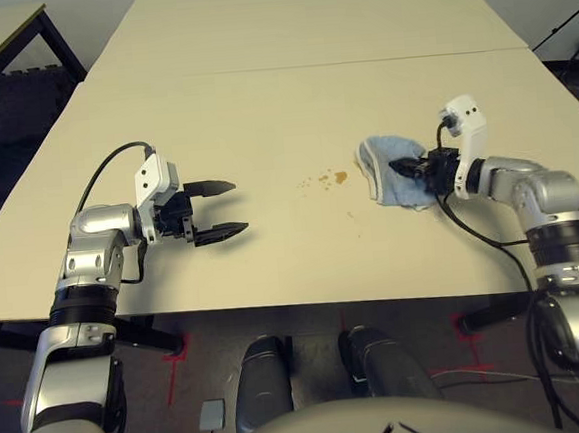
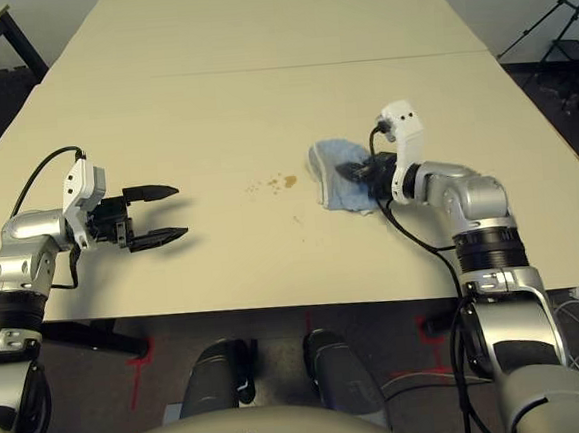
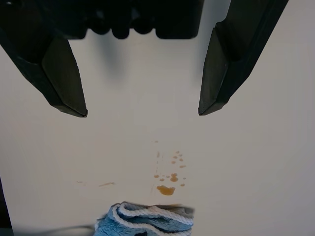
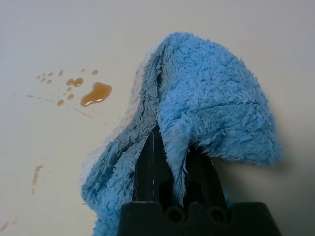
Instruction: Wipe the water off the table with a rag.
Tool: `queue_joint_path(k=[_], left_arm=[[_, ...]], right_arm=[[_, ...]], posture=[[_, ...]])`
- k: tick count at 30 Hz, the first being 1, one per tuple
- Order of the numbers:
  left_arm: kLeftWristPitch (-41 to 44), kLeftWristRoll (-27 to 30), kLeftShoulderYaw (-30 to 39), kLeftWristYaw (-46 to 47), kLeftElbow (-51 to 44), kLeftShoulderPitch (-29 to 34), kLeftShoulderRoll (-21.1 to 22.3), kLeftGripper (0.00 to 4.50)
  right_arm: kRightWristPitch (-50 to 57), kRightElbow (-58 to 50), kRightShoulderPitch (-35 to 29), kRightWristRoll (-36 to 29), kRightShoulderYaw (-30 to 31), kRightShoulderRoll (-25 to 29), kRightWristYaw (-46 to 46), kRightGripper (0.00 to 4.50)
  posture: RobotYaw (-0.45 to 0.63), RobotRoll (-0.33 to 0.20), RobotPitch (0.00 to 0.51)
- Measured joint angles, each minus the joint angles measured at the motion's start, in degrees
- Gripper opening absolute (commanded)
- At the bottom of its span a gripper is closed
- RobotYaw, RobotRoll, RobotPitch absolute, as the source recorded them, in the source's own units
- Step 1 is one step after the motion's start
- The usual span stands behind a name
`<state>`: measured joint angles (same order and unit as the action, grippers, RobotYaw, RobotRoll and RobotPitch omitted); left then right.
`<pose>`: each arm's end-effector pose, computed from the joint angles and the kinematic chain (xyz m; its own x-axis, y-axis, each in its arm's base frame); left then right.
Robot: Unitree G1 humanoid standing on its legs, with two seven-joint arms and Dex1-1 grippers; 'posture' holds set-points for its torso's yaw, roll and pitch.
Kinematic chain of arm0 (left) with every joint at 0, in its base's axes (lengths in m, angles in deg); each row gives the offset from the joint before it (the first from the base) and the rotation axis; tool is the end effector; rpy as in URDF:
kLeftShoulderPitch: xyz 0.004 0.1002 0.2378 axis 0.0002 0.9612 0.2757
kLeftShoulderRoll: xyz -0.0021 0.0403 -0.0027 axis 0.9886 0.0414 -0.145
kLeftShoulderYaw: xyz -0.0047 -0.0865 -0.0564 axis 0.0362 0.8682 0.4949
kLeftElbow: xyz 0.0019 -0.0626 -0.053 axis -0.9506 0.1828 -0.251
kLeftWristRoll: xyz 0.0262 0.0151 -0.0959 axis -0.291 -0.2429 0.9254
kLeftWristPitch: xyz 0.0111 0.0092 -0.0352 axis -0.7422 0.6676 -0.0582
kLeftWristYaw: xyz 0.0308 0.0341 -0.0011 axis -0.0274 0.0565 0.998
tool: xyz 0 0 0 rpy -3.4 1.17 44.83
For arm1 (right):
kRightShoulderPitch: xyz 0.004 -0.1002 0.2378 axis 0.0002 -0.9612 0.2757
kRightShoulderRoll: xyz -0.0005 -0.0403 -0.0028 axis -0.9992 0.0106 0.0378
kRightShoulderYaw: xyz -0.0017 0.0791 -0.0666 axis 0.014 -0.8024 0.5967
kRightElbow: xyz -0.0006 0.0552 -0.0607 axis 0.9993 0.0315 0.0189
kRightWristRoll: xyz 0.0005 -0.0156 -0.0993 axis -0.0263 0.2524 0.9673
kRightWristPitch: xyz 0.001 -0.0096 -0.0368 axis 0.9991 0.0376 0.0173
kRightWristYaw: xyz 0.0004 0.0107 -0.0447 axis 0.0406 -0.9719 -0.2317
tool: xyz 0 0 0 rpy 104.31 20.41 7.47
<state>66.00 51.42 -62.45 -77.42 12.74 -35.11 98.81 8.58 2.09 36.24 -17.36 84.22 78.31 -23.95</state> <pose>0.2786 0.2918 0.1300 0.3471 -0.8996 -0.2649 0.9368 0.3192 0.1431 0.3038 -0.2277 0.1111 0.6882 0.6221 -0.3733 -0.5844 0.7802 0.2228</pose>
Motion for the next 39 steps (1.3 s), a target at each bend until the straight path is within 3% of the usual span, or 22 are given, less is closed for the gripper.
queue_joint_path(k=[23, 31, 39], left_arm=[[0.0, 0.1, 0.6, 1.4, -1.0, 2.5, 0.2, 4.5], [0.3, 0.2, 1.0, 2.0, -1.8, 3.0, 0.3, 4.5], [0.4, 0.2, 1.0, 2.4, -2.9, 3.1, 0.3, 4.5]], right_arm=[[-2.6, 5.1, 6.5, 6.0, 10.4, -17.3, 3.3, 0.01], [-3.1, 5.5, 7.1, 7.1, 13.1, -20.7, 4.6, 0.01], [-3.7, 5.9, 7.3, 7.2, 13.7, -20.3, 5.2, 0.01]], posture=[[-0.09, 0.0, 0.094], [-0.09, 0.0, 0.095], [-0.09, 0.0, 0.095]])
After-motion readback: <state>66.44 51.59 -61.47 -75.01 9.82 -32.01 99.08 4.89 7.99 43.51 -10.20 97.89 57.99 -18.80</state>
